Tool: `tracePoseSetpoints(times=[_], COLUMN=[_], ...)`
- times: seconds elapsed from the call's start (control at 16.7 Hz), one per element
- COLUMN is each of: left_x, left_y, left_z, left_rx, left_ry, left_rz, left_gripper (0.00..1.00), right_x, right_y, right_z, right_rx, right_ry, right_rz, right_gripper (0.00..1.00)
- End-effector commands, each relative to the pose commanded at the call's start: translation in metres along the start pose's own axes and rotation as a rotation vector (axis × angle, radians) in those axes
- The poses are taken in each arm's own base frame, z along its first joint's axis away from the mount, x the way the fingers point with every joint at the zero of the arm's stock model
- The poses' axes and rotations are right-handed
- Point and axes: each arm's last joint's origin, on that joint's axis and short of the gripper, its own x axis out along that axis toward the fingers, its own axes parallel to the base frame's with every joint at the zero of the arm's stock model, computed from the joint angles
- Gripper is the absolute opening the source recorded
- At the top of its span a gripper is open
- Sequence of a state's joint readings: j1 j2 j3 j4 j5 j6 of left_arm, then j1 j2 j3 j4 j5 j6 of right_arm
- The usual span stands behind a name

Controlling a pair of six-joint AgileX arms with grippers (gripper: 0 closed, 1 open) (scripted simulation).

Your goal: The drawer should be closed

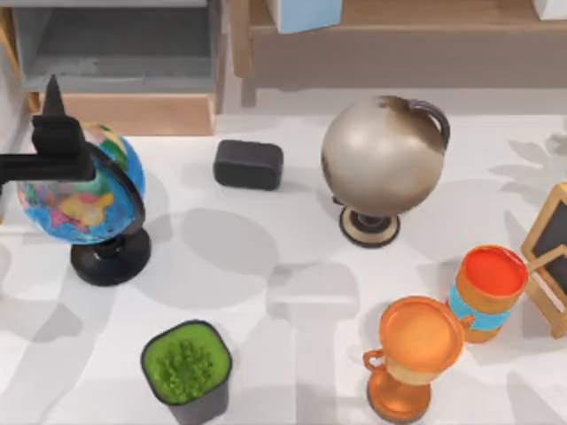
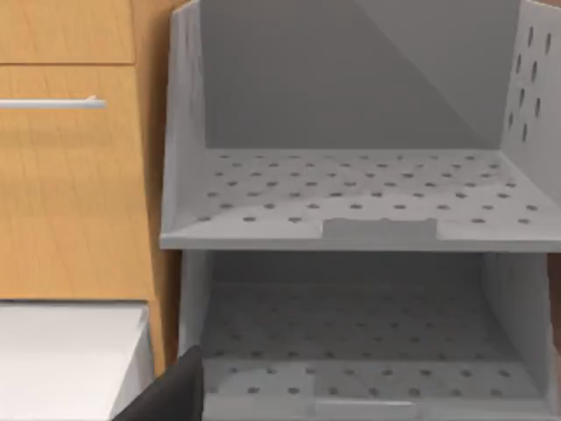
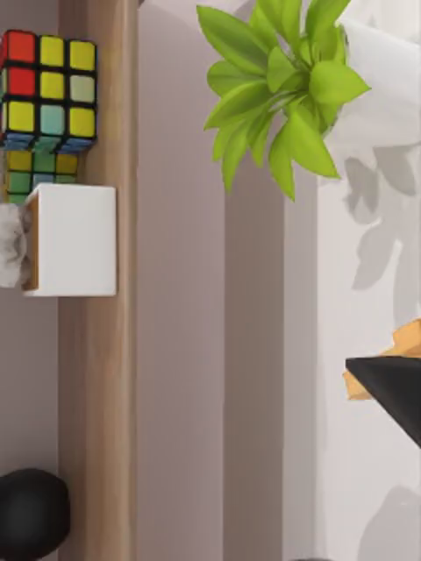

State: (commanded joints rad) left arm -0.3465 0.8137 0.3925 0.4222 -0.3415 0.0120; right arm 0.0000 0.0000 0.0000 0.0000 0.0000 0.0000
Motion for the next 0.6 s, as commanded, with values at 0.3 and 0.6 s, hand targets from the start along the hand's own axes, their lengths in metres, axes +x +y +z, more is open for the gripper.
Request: tracePoseSetpoints(times=[0.3,0.6], left_x=[0.005,0.014], left_y=[-0.005,0.004], left_z=[0.003,0.002], left_rx=[-0.001,0.054], left_ry=[-0.003,-0.026], left_rz=[0.0,0.009], left_gripper=[1.0,1.0], right_x=[0.0,0.0], right_y=[0.0,0.0], right_z=[0.0,0.0], right_rx=[0.0,0.0], right_ry=[0.0,0.0], right_rz=[0.0,0.0], right_gripper=[1.0,1.0])
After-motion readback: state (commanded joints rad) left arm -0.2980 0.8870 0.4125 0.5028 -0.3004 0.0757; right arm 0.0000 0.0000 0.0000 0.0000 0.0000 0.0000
